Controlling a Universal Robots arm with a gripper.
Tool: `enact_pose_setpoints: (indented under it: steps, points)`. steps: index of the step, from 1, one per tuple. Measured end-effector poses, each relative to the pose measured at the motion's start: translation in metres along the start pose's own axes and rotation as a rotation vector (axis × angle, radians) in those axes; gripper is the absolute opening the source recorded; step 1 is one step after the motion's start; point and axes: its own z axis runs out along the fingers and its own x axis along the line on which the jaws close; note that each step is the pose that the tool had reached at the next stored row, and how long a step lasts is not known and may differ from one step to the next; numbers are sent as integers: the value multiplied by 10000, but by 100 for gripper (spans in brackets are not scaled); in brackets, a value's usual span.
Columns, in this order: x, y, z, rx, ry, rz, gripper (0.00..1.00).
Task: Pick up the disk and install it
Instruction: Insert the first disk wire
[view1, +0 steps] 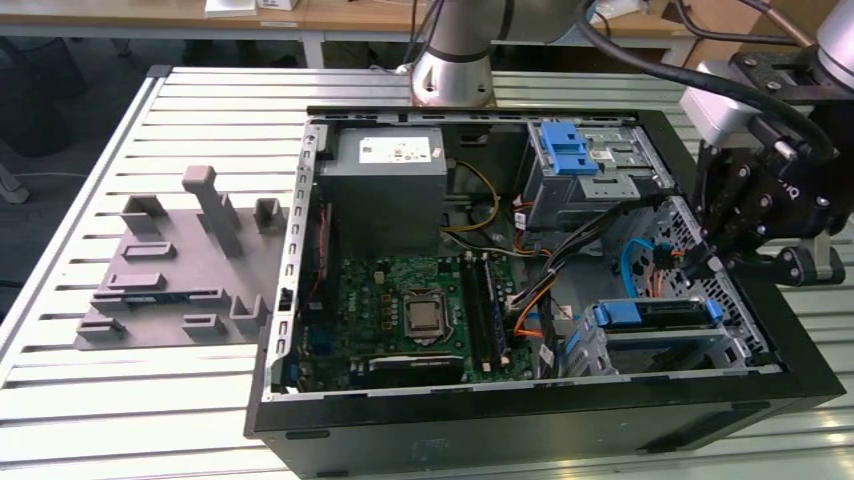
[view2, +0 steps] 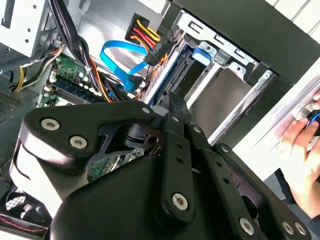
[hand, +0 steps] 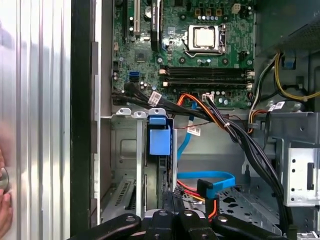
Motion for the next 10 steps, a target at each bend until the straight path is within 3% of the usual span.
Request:
enact_pose_setpoints:
  steps: [2, 10]
  points:
    - [-3, -7, 3, 2, 0, 71, 11]
    - [-10, -13, 12, 26, 9, 1202, 11]
